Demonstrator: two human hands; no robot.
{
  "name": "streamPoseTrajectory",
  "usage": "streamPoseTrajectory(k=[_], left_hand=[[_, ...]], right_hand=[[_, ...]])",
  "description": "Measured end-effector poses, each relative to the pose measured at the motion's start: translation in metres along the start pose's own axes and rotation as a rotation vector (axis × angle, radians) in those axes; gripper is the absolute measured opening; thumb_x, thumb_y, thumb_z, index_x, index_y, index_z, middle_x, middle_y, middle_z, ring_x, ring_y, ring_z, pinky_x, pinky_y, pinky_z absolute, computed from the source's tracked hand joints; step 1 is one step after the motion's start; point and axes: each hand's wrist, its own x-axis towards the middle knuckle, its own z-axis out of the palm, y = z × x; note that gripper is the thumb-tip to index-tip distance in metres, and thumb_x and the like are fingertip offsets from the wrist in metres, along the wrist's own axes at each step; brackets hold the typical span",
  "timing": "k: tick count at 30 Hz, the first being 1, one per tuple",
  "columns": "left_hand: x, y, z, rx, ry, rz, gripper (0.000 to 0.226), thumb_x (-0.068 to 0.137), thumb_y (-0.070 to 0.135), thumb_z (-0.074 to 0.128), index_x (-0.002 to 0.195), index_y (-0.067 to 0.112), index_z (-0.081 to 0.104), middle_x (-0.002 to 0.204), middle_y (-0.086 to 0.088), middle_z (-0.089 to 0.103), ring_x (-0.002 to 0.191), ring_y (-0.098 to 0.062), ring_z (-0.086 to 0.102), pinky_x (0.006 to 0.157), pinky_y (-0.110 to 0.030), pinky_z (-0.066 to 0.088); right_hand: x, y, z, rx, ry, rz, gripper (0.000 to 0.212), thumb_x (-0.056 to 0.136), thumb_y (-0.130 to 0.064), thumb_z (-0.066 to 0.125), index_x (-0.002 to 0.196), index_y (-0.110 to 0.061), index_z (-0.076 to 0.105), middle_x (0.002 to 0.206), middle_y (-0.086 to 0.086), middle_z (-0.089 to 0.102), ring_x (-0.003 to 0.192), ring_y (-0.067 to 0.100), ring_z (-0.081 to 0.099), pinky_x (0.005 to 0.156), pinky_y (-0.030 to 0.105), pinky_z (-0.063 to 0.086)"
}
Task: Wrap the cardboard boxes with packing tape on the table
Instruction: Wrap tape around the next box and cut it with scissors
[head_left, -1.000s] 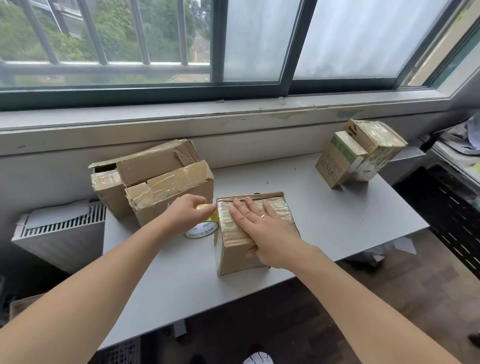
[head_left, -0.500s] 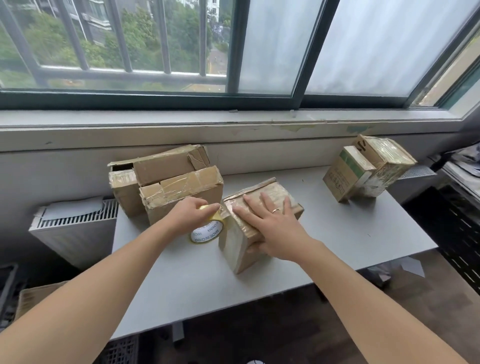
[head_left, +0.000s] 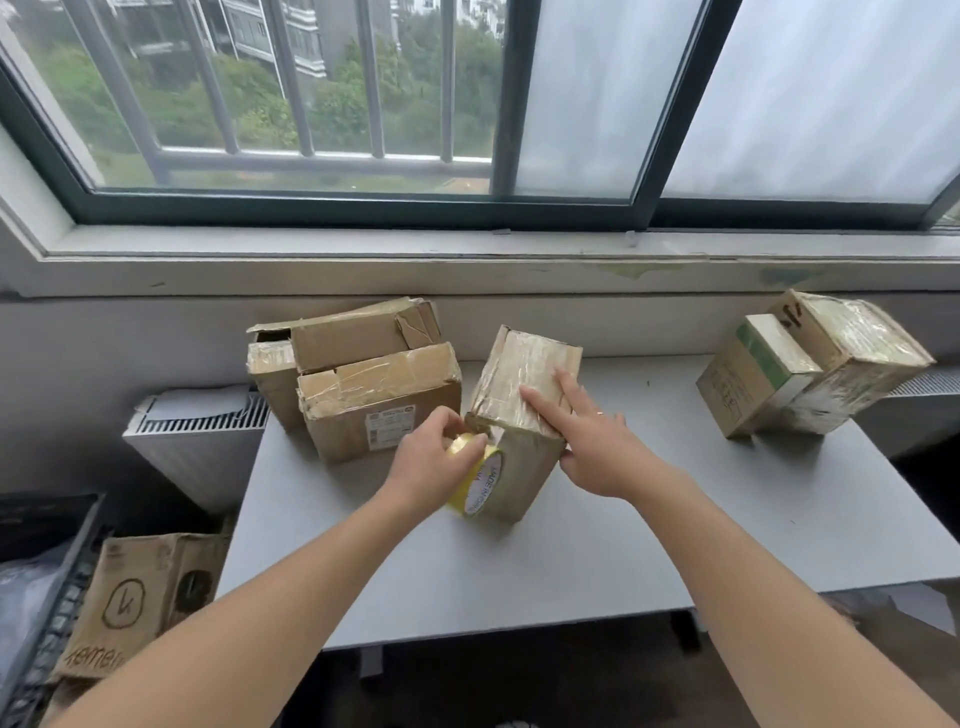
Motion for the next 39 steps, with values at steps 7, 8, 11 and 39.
streamPoseTrajectory(k=[7,8,11,39], left_hand=[[0.004,0.019,0.034,-0.093,0.153,-0.06,0.021,0.091,0.039,0.075,0.105,0.028,0.065,0.089,0.006,0.072,0.084,-0.011,0.067,0.068,-0.024,0.046],[0.006,0.02,0.035,-0.136,0.177,-0.079,0.02,0.09,0.039,0.076,0.104,0.028,0.066,0.09,0.005,0.073,0.084,-0.012,0.067,0.067,-0.024,0.047],[0.006,0.022,0.037,-0.322,0.222,-0.109,0.017,0.087,0.039,0.079,0.101,0.031,0.071,0.087,0.003,0.074,0.076,-0.013,0.069,0.064,-0.023,0.053],[0.034,0.029,0.066,-0.57,0.433,-0.178,0.017,0.095,0.006,0.071,0.104,0.007,0.056,0.066,-0.002,0.064,0.053,-0.012,0.059,0.048,-0.024,0.049]], right_hand=[[0.041,0.037,-0.013,0.22,-0.02,-0.15,0.111,0.081,0.01,0.043,0.152,-0.063,-0.001,0.162,-0.025,-0.03,0.143,0.032,0.04,0.106,0.047,0.046],[0.049,0.04,-0.014,0.267,-0.022,-0.199,0.111,0.082,0.014,0.043,0.156,-0.056,0.0,0.162,-0.024,-0.029,0.149,0.027,0.033,0.109,0.044,0.044],[0.069,0.044,-0.02,0.38,-0.054,-0.273,0.103,0.087,0.018,0.039,0.162,-0.037,-0.004,0.166,-0.017,-0.023,0.152,0.003,0.003,0.122,0.027,0.019],[0.215,0.115,0.105,0.185,-0.143,-0.045,0.045,0.102,-0.009,0.04,0.146,-0.015,0.047,0.149,0.008,0.047,0.129,0.032,0.048,0.096,0.039,0.046]])
